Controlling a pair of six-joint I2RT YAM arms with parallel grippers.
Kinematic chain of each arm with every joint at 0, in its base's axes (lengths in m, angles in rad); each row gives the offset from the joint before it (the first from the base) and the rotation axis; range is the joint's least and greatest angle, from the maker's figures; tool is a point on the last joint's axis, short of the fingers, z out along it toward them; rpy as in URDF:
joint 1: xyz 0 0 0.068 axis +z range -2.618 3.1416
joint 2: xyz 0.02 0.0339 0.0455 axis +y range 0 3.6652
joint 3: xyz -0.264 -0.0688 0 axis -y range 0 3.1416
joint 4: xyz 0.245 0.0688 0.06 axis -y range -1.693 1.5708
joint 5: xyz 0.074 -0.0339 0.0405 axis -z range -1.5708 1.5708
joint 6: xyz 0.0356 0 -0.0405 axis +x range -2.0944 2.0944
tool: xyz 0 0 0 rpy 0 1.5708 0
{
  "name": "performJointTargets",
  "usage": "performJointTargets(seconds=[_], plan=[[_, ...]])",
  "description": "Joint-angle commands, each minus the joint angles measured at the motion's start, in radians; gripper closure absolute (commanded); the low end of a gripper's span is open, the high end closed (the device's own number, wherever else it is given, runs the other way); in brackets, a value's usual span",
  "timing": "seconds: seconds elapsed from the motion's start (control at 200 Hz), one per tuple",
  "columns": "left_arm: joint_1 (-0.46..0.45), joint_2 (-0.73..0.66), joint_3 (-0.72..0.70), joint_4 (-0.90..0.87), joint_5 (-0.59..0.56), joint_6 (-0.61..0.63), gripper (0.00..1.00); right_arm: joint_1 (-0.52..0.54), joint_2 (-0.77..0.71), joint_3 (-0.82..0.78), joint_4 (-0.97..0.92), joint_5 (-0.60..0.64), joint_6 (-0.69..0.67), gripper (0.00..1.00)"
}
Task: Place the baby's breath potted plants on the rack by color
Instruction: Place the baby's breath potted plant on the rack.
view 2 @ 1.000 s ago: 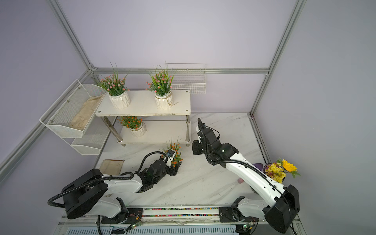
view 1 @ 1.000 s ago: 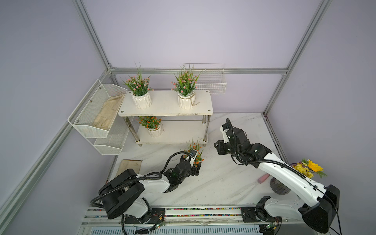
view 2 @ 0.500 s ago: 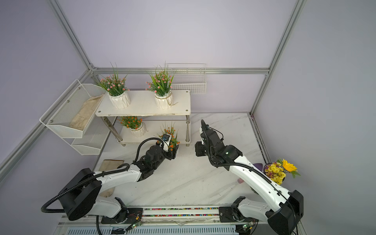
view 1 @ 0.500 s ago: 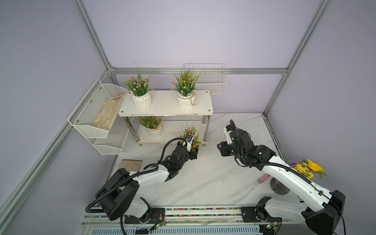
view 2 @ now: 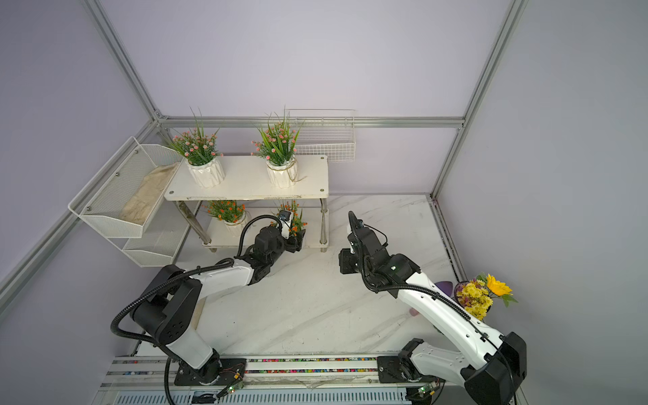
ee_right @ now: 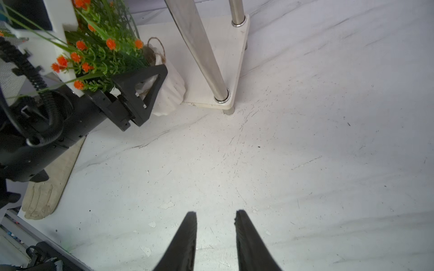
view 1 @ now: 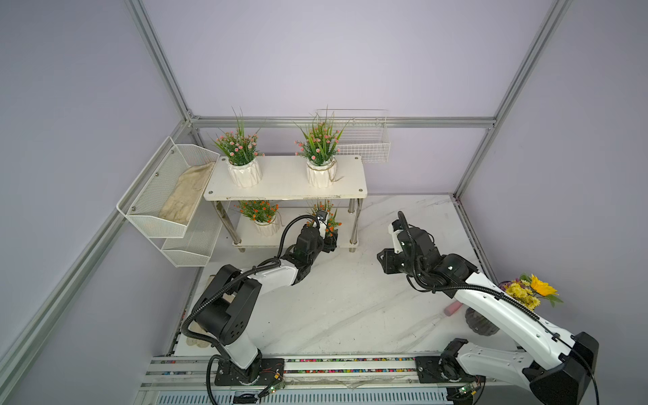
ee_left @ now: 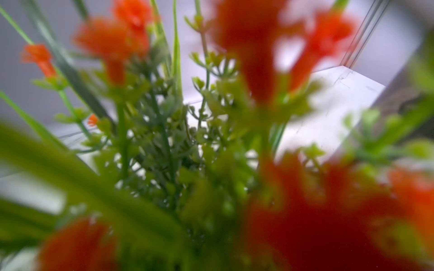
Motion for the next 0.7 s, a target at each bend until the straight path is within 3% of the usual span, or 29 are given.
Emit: performJointTargets(seconds=[0.0, 0.31, 0.48, 0.57, 0.65, 0.695], plan=[[0.023, 0.007, 0.128, 0.121, 0.026, 0.017, 0.85, -0.004, -0.024, -0.016, -0.016, 0.012, 0.023, 0.68], [0.064, 0.139, 0.221, 0.162, 0.029, 0.005, 0.85, -0.004, -0.033, -0.041, -0.006, -0.003, 0.033, 0.68], [0.080, 0.183, 0.223, 0.215, 0.028, -0.002, 0.80, -0.004, -0.034, -0.051, 0.003, -0.012, 0.037, 0.68], [0.081, 0.192, 0.227, 0.206, 0.029, -0.008, 0.67, -0.004, -0.034, -0.056, 0.004, -0.016, 0.039, 0.68], [0.081, 0.192, 0.219, 0.198, 0.031, -0.015, 0.32, -0.004, -0.033, -0.057, 0.008, -0.016, 0.039, 0.68], [0.081, 0.190, 0.213, 0.196, 0.033, -0.017, 0.23, -0.004, -0.034, -0.054, 0.012, -0.015, 0.039, 0.67]])
